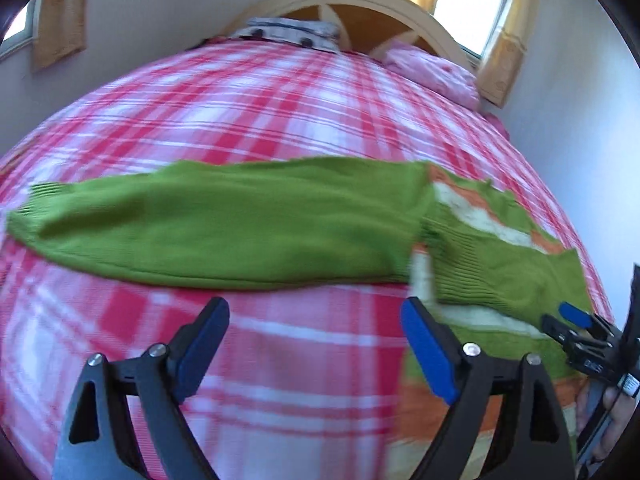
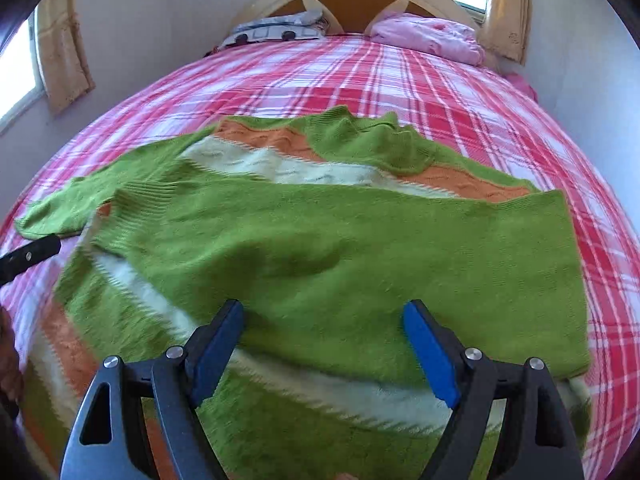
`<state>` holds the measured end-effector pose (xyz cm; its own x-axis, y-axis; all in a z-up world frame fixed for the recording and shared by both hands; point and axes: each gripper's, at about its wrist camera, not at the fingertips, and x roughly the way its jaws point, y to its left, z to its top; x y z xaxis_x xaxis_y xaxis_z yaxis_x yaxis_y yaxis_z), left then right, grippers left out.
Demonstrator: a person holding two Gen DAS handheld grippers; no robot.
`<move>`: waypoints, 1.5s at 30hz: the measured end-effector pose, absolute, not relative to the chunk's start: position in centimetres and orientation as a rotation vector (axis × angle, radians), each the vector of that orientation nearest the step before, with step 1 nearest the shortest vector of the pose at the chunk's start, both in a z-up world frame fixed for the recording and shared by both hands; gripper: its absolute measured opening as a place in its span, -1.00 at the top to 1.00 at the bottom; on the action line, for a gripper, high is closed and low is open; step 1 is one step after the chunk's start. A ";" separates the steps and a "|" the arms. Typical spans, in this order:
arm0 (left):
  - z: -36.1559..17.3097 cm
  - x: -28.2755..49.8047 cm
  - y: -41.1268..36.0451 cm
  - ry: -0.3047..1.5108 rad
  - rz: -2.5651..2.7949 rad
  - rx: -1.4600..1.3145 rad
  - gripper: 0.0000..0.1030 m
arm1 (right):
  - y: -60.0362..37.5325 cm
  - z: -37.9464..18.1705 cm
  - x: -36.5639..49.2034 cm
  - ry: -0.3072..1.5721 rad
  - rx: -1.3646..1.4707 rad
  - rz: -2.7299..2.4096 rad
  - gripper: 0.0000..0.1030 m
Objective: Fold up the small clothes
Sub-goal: 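Move the left gripper to the other green sleeve cuff and close on it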
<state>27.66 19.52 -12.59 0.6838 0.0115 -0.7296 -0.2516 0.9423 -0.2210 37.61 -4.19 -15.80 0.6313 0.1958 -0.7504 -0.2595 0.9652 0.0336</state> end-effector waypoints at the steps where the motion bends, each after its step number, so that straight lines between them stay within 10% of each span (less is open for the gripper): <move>1: -12.5 27.3 20.5 0.802 0.173 -0.320 -0.75 | -3.9 -15.9 37.2 0.842 -0.092 0.292 -0.60; 32: -14.3 24.3 40.8 0.696 0.590 -0.693 -0.52 | -3.0 -16.1 36.1 0.801 -0.131 0.267 -0.62; 38: -14.4 24.5 41.2 0.678 0.604 -0.704 -0.13 | -3.0 -16.2 36.1 0.801 -0.130 0.267 -0.62; 42: -14.6 24.2 41.6 0.669 0.606 -0.707 0.66 | -3.0 -16.2 36.1 0.801 -0.130 0.267 -0.62; 45: -14.8 23.9 42.0 0.657 0.583 -0.734 0.83 | -3.0 -16.2 36.1 0.801 -0.130 0.267 -0.62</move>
